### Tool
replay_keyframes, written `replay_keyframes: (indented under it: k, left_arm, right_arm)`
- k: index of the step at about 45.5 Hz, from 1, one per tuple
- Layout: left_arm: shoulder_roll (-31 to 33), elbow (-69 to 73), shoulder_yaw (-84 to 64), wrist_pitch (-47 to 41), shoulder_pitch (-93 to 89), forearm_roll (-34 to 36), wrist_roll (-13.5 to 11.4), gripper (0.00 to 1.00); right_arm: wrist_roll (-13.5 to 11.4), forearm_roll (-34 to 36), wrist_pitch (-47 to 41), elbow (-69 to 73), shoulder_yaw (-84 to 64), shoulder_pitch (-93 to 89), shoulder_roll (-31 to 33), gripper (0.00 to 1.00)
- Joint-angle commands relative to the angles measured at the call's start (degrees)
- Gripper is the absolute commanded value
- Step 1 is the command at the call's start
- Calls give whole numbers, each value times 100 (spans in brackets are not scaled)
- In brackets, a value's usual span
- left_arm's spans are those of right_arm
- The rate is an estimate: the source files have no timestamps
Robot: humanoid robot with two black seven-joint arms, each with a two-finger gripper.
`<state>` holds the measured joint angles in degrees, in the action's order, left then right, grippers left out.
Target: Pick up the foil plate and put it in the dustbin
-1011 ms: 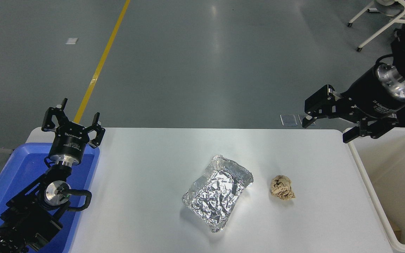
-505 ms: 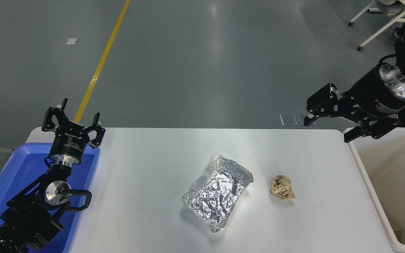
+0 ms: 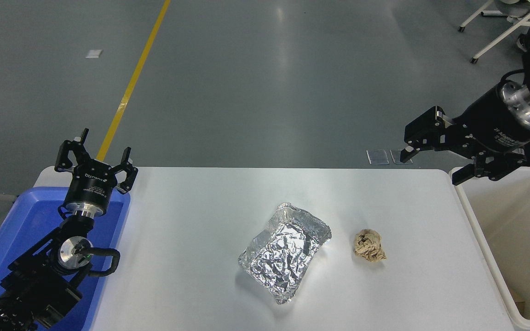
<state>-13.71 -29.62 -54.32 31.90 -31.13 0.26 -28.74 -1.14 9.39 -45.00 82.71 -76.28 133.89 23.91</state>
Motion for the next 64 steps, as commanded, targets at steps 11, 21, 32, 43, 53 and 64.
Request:
replay_keyframes:
  k: [11,21,32,43,53,64]
  left_arm:
    - [0,0,0,0,2,0,0,98]
    - [0,0,0,0,2,0,0,98]
    - [0,0,0,0,2,0,0,98]
    - [0,0,0,0,2,0,0,98]
    - [0,0,0,0,2,0,0,98]
    - [0,0,0,0,2,0,0,98]
  right_arm:
    - [0,-86,9,-44,61,-293,-185,100]
    - [0,-86,290,-212,192,-495,-272,100]
    - [0,-77,896,-396,711,-899,-421,100]
    - [0,19,1722,-493,1255,-1725,-606,100]
    - [0,19,2337,-519,1844,-2560,-773,100]
    - [0,19,3119,-791,2372,-3896,-1204,100]
